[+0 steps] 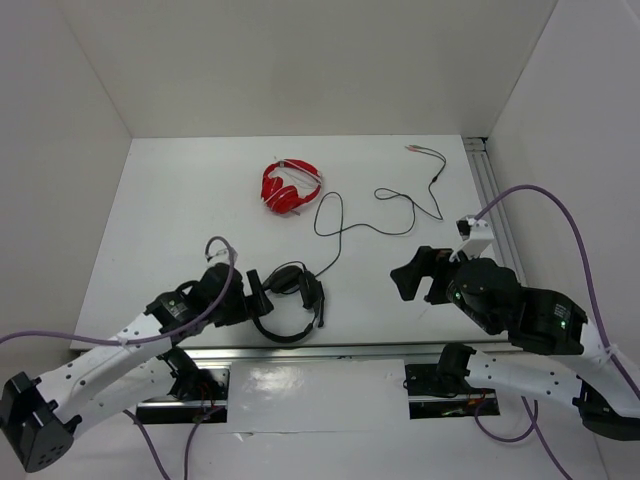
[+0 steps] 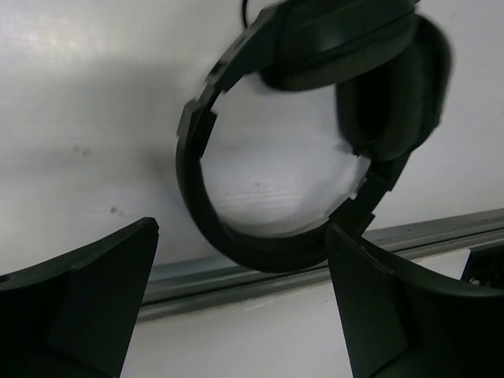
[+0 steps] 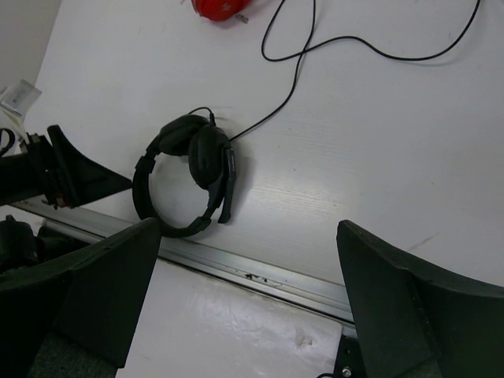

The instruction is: Wrap the headphones

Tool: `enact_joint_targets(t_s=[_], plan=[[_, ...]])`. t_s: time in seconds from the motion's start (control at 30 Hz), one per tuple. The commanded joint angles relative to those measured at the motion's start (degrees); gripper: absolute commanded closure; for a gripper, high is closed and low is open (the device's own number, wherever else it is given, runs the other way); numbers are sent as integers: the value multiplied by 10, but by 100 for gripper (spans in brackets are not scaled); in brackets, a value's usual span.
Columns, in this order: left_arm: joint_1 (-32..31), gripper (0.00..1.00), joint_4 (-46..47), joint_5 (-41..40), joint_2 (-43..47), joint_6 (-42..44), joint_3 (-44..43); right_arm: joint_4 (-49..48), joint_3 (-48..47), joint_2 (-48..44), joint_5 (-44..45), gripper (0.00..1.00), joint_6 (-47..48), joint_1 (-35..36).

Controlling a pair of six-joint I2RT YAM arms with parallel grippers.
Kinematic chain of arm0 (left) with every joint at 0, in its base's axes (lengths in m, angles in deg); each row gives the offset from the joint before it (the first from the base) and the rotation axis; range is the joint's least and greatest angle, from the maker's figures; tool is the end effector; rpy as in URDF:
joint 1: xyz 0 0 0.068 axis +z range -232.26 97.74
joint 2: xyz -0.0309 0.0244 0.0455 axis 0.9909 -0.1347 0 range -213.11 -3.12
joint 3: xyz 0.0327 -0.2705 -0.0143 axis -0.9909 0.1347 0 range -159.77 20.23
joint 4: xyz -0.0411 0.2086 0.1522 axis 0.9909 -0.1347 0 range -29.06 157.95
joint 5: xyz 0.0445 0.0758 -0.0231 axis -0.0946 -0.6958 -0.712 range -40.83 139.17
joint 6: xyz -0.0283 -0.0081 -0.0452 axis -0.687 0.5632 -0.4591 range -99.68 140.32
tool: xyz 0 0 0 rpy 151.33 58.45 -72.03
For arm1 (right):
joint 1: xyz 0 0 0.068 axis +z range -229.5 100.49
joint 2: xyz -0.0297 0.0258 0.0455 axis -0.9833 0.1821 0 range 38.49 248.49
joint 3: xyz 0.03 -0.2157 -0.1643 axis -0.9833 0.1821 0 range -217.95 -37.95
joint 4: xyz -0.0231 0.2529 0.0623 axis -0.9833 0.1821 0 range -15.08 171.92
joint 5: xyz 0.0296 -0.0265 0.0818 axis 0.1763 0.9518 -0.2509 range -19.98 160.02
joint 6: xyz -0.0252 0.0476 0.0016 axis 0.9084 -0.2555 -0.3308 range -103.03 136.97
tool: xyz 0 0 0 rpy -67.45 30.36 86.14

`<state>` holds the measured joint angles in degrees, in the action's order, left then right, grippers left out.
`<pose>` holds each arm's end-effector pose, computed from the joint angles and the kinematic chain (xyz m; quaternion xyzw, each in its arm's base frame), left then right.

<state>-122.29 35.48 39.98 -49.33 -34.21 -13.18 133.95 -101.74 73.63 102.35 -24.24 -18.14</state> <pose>0.1311 -0.1027 0.2308 -0.1465 0.9106 -0.2284 0.3117 0.0551 0.0613 0.3830 -0.0096 0.8447 0.2215 0.4872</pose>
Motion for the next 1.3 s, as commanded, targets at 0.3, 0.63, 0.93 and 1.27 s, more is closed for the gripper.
enact_joint_targets(t_s=[0.3,0.63,0.93,1.27], plan=[[-124,0,46,-62,-60,-290,80,-87,61,5,-18,0,8,4],[-208,17,-22,-126,-194,-479,47,-86,56,6,-23,0,8,4],[-200,55,-22,-131,-211,-504,58,-73,56,-21,-17,0,13,4],[-146,100,-135,-216,-169,-393,-79,-80,61,-27,-40,0,13,4]])
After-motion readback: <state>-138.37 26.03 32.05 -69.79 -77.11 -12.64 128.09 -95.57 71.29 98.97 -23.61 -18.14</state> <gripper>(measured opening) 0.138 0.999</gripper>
